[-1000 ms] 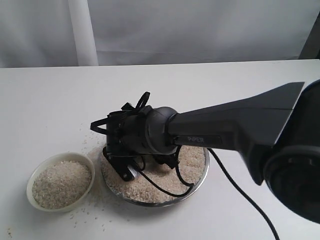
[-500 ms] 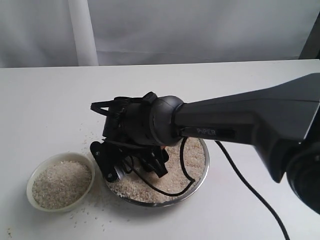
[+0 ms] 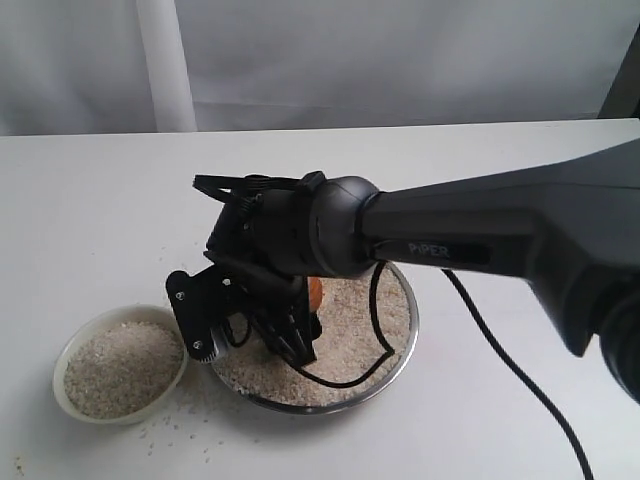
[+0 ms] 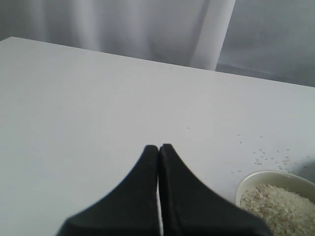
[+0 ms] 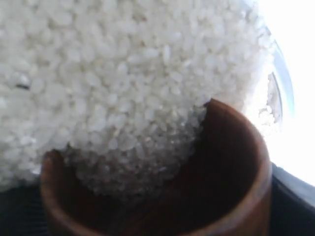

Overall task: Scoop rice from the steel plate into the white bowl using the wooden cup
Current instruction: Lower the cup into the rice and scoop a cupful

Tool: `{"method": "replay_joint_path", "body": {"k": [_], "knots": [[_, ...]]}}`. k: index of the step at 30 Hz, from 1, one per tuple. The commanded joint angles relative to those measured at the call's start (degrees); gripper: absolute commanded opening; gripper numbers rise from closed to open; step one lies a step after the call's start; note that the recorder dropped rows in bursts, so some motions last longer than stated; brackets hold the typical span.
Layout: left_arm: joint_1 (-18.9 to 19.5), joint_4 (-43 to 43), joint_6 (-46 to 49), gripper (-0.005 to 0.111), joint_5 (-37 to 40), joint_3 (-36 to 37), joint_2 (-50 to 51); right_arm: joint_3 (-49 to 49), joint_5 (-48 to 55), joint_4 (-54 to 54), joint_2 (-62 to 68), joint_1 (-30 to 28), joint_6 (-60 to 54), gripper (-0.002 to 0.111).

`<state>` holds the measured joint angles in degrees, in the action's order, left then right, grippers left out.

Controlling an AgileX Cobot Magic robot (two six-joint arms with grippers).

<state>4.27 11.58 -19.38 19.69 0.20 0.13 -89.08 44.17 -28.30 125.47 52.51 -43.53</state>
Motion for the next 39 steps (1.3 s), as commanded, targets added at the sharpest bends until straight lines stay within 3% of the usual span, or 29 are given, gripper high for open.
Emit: {"method": "replay_joint_path", "body": {"k": [1,18,39], "knots": [[-0.3,-0.3,-0.1,0.0,-0.4,-0.2,-0.1,-0.1,-1.6,3.1,-1.0,-1.3,-0.9,0.0],[-0.3,-0.3,-0.1,0.0,-0.4,-0.2,-0.1,-0.1,-6.2,23.2,-1.2,-6.7,-7.0,0.0],[-0.3,-0.3,-0.1,0.0,-0.4,-0.2,-0.1,-0.1,-7.0,32.9,-1.2,-8.6,-11.3,0.0]]}}
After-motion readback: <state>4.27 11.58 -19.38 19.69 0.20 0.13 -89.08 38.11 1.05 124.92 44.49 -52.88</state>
